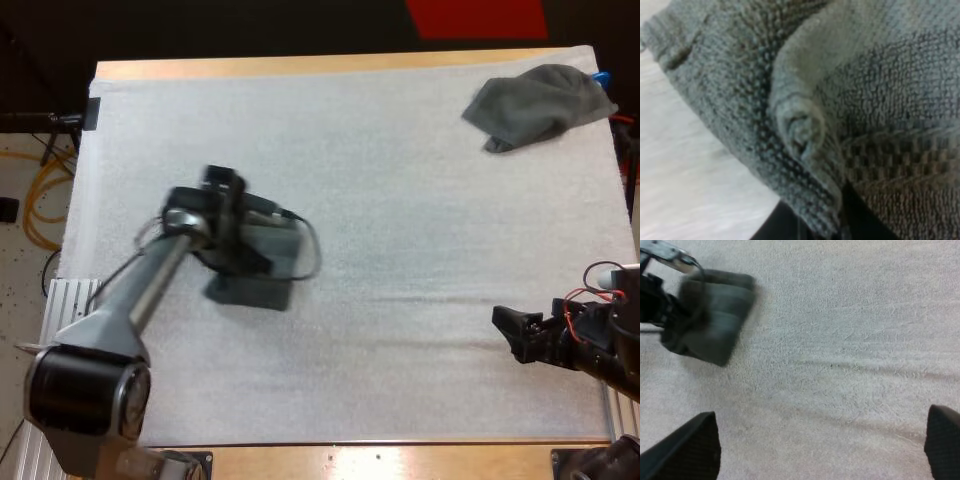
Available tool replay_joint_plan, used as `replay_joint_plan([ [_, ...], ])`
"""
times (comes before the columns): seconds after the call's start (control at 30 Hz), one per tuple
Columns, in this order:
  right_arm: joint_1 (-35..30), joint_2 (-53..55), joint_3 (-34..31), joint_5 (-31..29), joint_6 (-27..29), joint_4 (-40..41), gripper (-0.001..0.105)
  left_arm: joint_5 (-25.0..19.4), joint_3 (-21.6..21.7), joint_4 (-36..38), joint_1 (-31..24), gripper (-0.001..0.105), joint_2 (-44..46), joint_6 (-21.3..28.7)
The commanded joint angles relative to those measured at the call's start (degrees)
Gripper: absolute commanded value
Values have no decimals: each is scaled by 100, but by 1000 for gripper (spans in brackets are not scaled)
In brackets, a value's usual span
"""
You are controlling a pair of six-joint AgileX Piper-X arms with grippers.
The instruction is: Pick towel from pile fold and stack
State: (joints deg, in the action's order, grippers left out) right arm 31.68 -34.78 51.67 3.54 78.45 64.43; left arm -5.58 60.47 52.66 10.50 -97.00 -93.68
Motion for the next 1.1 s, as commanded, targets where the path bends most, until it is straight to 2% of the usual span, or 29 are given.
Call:
replay_joint_plan([
  [0.0,2,13,34,23,22,-33,80,-204,33,107,-206,0,71,126],
  [0.13,2,13,34,23,22,-33,80,-677,33,126,-826,0,71,532],
  [0.23,2,13,34,23,22,-33,80,-1078,56,126,-1137,0,71,573],
  [0.33,2,13,34,23,22,-33,80,-1290,73,82,-1334,0,71,573],
  [0.4,2,13,34,23,22,-33,80,-1281,72,82,-1406,2,71,624],
  [0.47,2,13,34,23,22,-33,80,-1281,72,82,-1423,8,71,705],
  [0.57,2,13,34,23,22,-33,80,-1299,72,82,-1422,29,71,850],
  [0.63,2,13,34,23,22,-33,80,-1431,72,82,-1422,48,71,866],
  [0.67,2,13,34,23,22,-33,80,-1522,72,82,-1422,54,71,866],
  [0.7,2,13,34,35,22,-33,80,-1754,72,95,-1422,63,71,866],
  [0.73,2,13,34,53,22,-33,80,-2248,72,114,-1422,68,71,866],
  [0.77,2,13,34,56,22,-33,80,-2532,72,122,-1422,68,71,866],
  [0.8,2,13,34,54,22,-33,80,-3068,72,119,-1422,68,90,866],
  [0.83,2,13,34,54,22,-33,80,-3416,72,73,-1422,68,142,866],
  [0.97,2,13,34,54,22,-33,80,-3533,72,-29,-1422,68,494,866],
  [1.07,2,13,34,54,22,-33,80,-3308,72,-52,-1422,68,952,832],
])
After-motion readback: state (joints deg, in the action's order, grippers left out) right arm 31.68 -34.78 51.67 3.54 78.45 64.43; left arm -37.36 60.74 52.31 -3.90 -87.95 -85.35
